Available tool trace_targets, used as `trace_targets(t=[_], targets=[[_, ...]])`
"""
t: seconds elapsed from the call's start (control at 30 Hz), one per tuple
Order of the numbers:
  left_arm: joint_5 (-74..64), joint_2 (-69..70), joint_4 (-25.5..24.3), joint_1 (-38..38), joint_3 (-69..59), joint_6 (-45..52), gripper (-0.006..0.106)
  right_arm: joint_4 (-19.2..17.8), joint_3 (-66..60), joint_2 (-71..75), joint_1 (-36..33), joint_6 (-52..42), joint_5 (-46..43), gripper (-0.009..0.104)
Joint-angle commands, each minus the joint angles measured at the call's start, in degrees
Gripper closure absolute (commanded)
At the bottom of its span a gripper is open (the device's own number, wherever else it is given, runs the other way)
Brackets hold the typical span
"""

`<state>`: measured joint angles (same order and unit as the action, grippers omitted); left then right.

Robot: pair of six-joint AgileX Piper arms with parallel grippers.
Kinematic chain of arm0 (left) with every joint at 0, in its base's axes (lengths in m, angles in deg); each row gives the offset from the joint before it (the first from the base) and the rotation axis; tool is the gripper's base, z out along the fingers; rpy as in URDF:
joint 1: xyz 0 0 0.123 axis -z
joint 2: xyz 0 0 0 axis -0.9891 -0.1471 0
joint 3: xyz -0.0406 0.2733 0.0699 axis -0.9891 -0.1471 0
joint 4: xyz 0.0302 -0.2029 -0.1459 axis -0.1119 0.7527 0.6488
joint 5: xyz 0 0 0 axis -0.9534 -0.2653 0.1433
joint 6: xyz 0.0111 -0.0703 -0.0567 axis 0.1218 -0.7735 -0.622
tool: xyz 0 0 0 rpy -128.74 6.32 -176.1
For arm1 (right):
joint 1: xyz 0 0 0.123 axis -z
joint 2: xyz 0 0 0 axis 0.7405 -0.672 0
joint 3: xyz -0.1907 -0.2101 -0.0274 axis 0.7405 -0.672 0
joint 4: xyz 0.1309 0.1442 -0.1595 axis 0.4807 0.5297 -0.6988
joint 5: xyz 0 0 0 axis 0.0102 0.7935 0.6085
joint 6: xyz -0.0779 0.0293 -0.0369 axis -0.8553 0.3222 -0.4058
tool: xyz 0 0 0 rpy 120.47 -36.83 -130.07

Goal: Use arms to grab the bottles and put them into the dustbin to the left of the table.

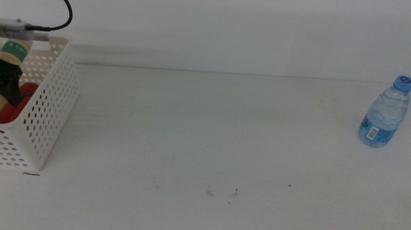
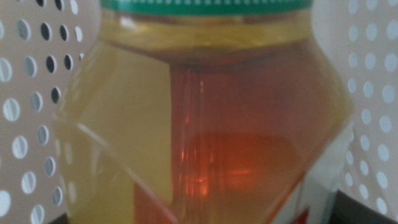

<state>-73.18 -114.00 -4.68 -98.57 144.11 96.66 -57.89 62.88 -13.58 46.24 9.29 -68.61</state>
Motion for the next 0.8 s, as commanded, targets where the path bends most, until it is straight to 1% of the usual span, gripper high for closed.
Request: trace_targets(t=[0.0,0.17,0.23,0.27,0.4,0.63,0.7,0.77], targets=[[1.2,0.82,-0.12,-0.16,0.78,0.01,0.062,-0.4,-0.24,0.27,0.41,-0.33,-0.89,0.002],[1.2,0.93,-0.9,-0.16,1.88,-0.67,0.022,-0.4,-0.24,0.27,0.41,-0.33,-0.89,0.002],[1.2,1.47,-1.24,-0.16,2.91,-3.0,0.009,-0.4,-0.24,0.27,0.41,-0.33,-0.89,0.002],[1.2,1.98,-1.24,-0.03,3.43,-4.13,0.007,-0.4,-0.24,0.27,0.41,-0.33,-0.89,0.002],[1.2,5.99,-0.91,1.2,3.68,-4.28,0.007,-0.4,-0.24,0.27,0.41,-0.33,-0.89,0.002],[1.2,16.52,-5.37,7.2,3.68,-6.83,0.007,-0.4,-0.24,0.27,0.41,-0.33,-0.89,0.002],[1.2,19.9,-4.97,9.55,3.58,-7.34,0.007,-0.4,-0.24,0.27,0.41,-0.33,-0.89,0.002],[1.2,23.06,-2.79,11.78,3.58,-6.04,0.007,-0.4,-0.24,0.27,0.41,-0.33,-0.89,0.002]])
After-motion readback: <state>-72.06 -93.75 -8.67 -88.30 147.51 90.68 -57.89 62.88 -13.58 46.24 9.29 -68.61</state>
